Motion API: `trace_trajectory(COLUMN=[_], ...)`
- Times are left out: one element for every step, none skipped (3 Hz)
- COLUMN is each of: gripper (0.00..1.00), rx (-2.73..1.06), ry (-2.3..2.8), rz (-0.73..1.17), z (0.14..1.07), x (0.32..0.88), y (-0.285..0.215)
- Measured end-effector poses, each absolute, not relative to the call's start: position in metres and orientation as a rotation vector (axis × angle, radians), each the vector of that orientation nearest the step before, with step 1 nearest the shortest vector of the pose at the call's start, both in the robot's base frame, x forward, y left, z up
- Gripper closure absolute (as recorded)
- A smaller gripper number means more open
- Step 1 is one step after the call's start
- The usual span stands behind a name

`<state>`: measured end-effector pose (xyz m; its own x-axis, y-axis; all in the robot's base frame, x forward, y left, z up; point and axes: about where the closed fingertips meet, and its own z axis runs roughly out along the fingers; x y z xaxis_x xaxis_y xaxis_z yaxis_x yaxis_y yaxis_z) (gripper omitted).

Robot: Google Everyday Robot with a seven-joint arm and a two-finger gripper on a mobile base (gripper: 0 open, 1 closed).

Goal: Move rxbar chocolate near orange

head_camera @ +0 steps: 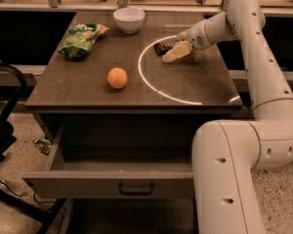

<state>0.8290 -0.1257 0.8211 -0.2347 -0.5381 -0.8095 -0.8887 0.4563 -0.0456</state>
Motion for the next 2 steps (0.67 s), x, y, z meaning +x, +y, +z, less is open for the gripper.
trace_trajectory(gripper=[0.71,0.95], rx=[-1.197,-1.197], ry=[1.909,1.909], rz=[0.556,0.556], z=[0.8264,0.8311], x=[0.8290,0.8273], y=[-0.1257,-0.1249])
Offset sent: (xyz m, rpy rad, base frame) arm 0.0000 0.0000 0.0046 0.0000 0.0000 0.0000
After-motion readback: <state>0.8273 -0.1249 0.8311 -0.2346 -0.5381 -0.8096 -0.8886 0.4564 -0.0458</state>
